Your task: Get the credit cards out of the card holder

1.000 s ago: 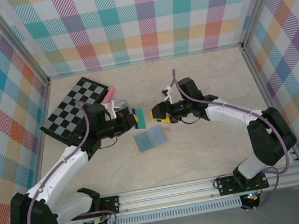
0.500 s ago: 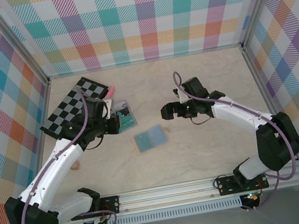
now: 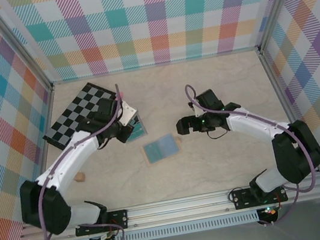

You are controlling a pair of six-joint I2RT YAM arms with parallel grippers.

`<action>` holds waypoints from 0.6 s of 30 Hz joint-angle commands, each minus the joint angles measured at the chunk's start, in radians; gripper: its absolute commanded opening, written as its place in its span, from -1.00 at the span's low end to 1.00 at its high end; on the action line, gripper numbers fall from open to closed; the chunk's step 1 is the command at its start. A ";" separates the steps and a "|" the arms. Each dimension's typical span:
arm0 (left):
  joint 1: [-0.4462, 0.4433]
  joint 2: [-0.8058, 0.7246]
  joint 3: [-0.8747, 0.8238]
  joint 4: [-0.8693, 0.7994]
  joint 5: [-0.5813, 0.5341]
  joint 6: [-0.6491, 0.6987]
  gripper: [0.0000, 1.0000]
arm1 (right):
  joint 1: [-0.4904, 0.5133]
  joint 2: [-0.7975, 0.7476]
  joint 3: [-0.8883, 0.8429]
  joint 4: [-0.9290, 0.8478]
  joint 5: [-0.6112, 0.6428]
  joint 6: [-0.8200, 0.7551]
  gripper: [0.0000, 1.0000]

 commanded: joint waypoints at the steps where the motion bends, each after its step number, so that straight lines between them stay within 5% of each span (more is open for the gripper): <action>1: 0.043 0.086 0.104 -0.038 0.106 0.205 -1.00 | -0.008 -0.025 -0.012 0.023 0.003 -0.014 1.00; 8: 0.069 0.282 0.283 -0.204 0.183 0.478 -1.00 | -0.007 -0.017 -0.034 0.066 -0.040 -0.020 1.00; 18: 0.101 0.425 0.364 -0.249 0.156 0.530 -1.00 | -0.007 -0.005 -0.017 0.030 0.013 -0.022 1.00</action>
